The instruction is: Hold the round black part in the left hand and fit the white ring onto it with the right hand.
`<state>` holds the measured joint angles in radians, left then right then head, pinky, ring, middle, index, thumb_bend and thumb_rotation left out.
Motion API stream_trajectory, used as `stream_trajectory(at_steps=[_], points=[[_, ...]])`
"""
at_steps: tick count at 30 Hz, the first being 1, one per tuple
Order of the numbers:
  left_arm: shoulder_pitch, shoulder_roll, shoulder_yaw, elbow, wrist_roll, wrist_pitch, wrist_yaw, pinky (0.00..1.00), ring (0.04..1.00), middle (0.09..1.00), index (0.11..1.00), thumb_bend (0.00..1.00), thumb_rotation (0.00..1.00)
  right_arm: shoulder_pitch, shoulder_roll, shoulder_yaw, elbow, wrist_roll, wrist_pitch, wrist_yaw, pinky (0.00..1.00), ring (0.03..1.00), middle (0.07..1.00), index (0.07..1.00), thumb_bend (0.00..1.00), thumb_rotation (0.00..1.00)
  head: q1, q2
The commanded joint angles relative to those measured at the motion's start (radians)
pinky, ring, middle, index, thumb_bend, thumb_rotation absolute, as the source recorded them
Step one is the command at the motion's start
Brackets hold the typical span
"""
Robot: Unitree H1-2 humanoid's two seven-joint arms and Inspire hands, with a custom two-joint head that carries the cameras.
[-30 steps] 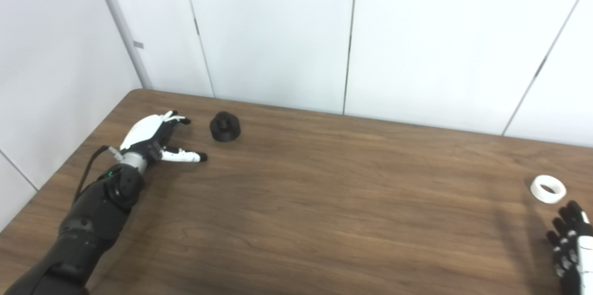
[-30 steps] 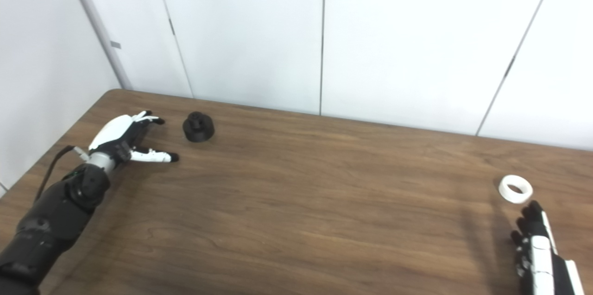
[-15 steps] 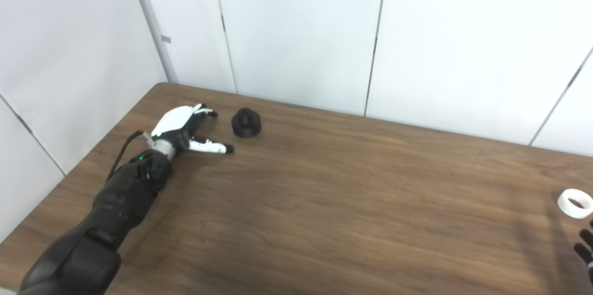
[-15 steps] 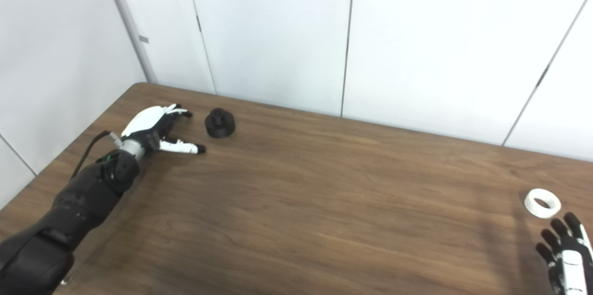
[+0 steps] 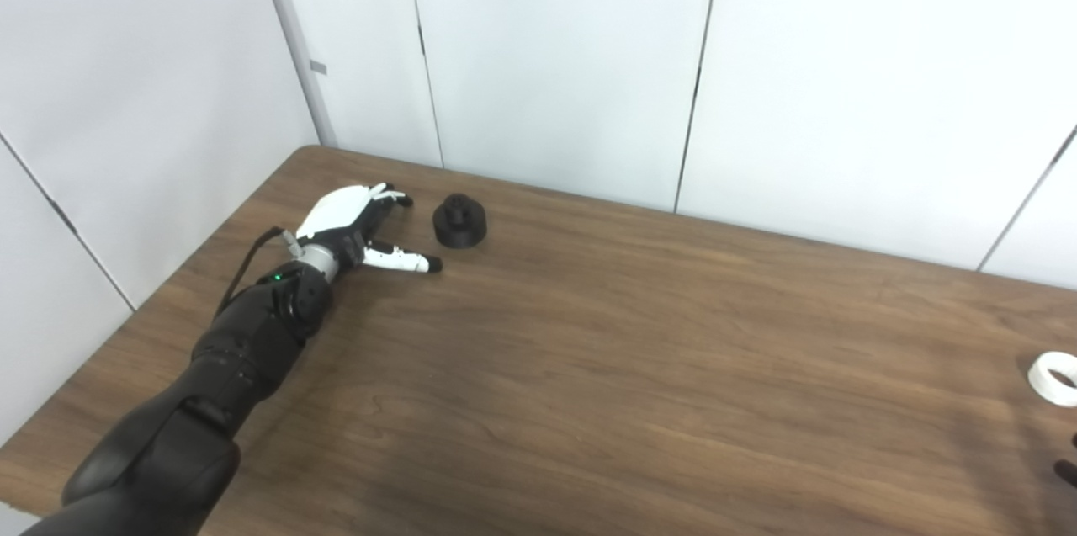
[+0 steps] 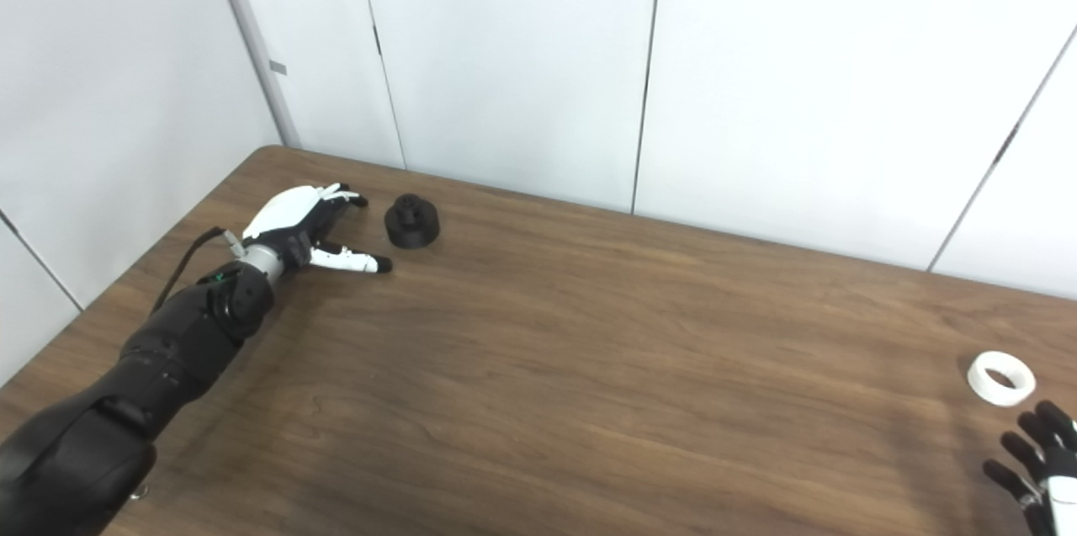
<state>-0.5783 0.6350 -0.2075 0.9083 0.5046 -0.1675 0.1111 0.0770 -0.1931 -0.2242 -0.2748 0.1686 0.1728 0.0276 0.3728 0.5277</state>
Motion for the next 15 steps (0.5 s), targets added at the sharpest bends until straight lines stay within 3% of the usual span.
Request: stream_trajectory(at_steps=[1, 5, 15], points=[[-0.044, -0.008, -0.009, 0.014, -0.004, -0.016, -0.001, 1.0, 1.0, 0.977, 0.846, 1.0, 0.46, -0.017, -0.003, 0.002, -0.049, -0.009, -0.001, -0.007, 0.77, 0.862, 0.886, 0.871, 0.44, 0.75, -0.004, 0.002], [-0.042, -0.018, -0.013, 0.006, -0.007, -0.036, 0.003, 1.0, 1.0, 0.972, 0.835, 0.99, 0.44, -0.016, 0.007, 0.008, -0.065, -0.013, 0.021, -0.013, 0.82, 0.882, 0.9, 0.886, 0.43, 0.76, -0.016, 0.004], [-0.041, -0.047, -0.028, -0.017, -0.012, -0.059, 0.012, 1.0, 1.0, 0.964, 0.819, 0.99, 0.4, -0.006, 0.011, 0.014, -0.059, -0.03, 0.006, -0.013, 0.89, 0.924, 0.936, 0.925, 0.45, 0.8, -0.031, 0.005]])
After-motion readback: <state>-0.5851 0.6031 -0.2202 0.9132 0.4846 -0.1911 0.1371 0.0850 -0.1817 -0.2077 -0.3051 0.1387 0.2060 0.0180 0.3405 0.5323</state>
